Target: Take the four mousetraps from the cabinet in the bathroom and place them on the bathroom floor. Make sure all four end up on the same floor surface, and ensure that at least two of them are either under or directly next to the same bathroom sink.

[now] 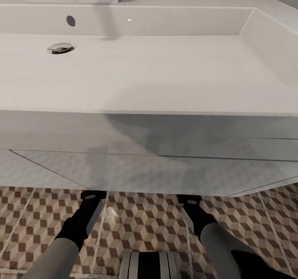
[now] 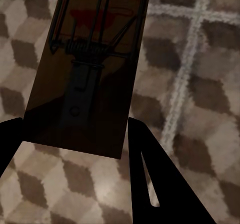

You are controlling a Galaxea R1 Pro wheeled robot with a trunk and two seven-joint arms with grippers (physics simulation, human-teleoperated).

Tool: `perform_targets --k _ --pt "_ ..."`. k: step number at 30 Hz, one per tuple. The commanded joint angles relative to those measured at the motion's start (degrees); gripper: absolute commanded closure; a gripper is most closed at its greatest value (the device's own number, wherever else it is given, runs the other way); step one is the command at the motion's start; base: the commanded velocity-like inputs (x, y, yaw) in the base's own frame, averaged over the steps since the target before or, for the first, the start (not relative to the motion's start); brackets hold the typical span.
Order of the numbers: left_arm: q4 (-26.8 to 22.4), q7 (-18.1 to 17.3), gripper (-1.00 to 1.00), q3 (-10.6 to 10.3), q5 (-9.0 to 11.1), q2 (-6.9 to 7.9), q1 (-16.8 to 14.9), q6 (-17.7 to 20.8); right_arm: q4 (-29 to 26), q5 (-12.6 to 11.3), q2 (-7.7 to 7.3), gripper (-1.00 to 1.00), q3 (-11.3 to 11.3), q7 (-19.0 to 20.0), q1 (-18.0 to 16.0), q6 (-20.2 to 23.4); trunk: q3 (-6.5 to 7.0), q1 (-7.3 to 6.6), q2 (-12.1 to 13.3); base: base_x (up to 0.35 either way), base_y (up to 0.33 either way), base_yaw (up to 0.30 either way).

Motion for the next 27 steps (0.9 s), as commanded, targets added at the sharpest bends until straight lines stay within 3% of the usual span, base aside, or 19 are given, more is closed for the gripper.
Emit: perform_targets --k 1,5,7,10,15,27 --pt "-0.1 0.4 1.0 -0.2 0.4 0.02 0.0 0.3 0.1 0.5 -0.25 1.0 -0.4 -0.1 0.0 -0.2 -0.04 -0.01 0.0 0.0 0.0 0.0" --pt "0.4 0.3 1.0 -0.3 0.6 -0.19 -1.7 0.4 0.5 0.1 -2.76 1.0 -0.4 1.3 0.0 -2.7 -0.04 -0.01 0.0 0.0 0.0 0.0" --pt "1.7 0.3 1.0 -0.3 0.6 -0.42 -2.6 0.3 0.5 0.1 -3.23 1.0 -0.4 1.8 0.0 -3.0 -0.04 -0.01 0.0 0.0 0.0 0.0" --pt "7.2 0.2 1.0 -0.4 0.4 -0.82 -5.9 0.1 0.6 0.1 -3.95 1.0 -0.5 2.4 0.0 -3.5 -0.04 -0.01 0.0 0.0 0.0 0.0" --pt "14.7 -0.1 1.0 -0.5 0.6 -0.97 -10.1 -3.8 0.6 0.0 -4.26 1.0 -0.5 2.7 0.0 -4.4 -0.04 -0.01 0.0 0.0 0.0 0.0" --pt "18.0 -0.4 1.0 -0.7 0.4 -1.67 -11.2 -6.4 0.6 0.0 -4.25 1.0 -0.5 2.7 0.0 -5.4 -0.04 -0.01 0.0 0.0 0.0 0.0"
